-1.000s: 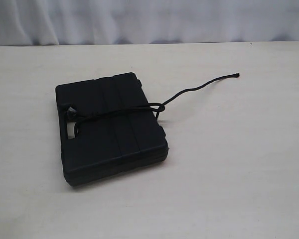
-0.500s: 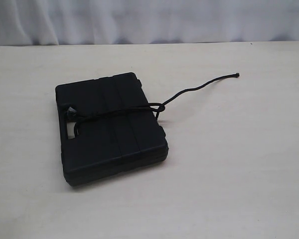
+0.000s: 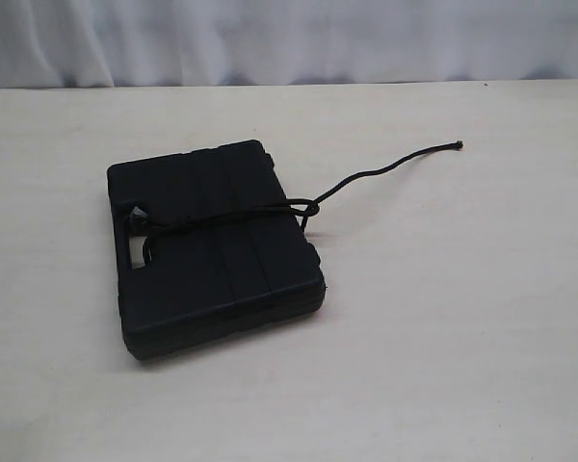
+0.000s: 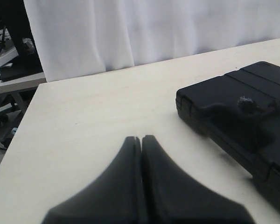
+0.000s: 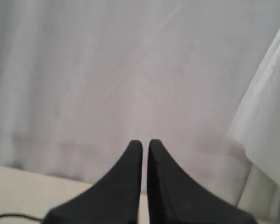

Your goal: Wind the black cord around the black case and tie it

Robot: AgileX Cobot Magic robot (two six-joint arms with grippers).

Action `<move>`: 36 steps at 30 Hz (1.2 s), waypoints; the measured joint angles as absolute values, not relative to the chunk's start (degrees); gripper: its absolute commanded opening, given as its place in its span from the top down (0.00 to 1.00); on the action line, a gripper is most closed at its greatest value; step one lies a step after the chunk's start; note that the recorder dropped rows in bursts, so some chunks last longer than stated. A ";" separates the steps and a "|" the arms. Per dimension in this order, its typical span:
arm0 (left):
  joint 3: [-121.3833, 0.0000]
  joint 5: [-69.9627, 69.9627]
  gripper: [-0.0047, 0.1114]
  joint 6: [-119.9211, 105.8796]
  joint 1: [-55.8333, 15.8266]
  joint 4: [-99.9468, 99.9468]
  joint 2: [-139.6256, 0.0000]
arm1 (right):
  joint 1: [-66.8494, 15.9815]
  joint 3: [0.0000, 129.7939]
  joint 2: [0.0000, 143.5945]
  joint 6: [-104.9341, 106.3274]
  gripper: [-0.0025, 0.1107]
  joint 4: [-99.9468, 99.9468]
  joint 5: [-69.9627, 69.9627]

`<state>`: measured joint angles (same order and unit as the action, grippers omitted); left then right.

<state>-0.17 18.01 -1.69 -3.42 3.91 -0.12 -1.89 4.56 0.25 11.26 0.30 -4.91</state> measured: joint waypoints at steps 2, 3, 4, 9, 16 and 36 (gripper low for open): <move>-0.17 18.01 0.96 -1.69 -3.42 3.91 -0.12 | -1.89 3.82 0.25 11.26 0.94 0.30 -1.91; -0.17 18.01 0.96 -1.69 -3.42 3.91 -0.12 | -1.89 3.18 0.25 11.26 0.94 0.30 -0.34; -0.17 18.01 0.96 -1.69 -3.42 3.91 -0.12 | -1.85 2.77 0.25 11.26 0.94 0.30 1.02; -0.17 18.01 0.96 -1.69 -3.42 3.91 -0.12 | -1.62 0.23 0.25 10.27 0.94 0.30 3.82; -0.17 18.01 0.96 -1.69 -3.42 3.91 -0.12 | -1.62 0.21 0.25 8.14 0.94 0.00 9.36; -0.17 18.01 0.96 -1.69 -3.42 3.91 -0.12 | -5.00 0.12 0.25 7.52 0.94 0.00 20.97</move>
